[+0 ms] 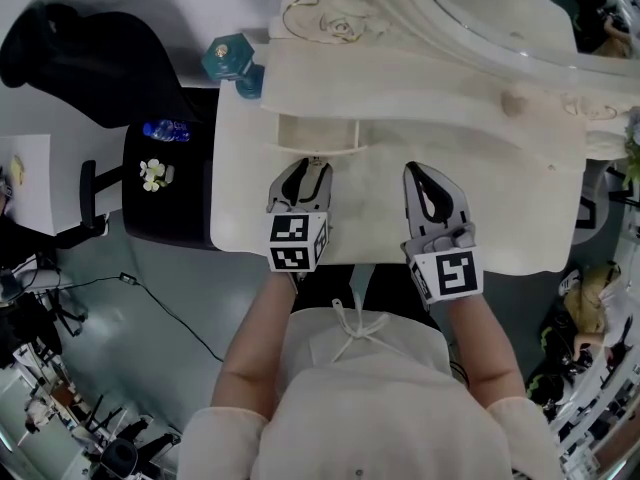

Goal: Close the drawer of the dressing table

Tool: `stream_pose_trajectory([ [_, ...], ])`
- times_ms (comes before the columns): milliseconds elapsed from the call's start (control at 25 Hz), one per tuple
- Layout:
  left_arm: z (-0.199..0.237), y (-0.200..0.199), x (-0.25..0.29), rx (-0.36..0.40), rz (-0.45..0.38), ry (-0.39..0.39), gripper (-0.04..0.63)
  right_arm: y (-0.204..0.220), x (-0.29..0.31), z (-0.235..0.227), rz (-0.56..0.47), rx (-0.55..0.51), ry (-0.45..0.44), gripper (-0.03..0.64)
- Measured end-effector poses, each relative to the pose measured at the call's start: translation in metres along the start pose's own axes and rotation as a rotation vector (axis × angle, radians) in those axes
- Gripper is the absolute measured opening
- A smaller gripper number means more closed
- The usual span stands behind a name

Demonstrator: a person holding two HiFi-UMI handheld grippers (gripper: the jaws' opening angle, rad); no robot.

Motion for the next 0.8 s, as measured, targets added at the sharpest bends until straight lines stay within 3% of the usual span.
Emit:
stream_pose_trajectory([
  [120,0.001,0.002,0.002,0.008,0.008,-0.014,0.110,0.003,0.001,-0.001,0.002,0.003,-0.005,0.006],
  [800,0.001,-0.007,0.018,0.050,-0.007,-0.002,0.104,0.001,0.016,-0.003,-0.017,0.010,-0.012,0.006],
])
Point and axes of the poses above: the fingertips, and each gripper's own axes: x forward along the fingers, z to its left, y out of its underside, the point moved 1 cm from there along -x, backward along the fingers
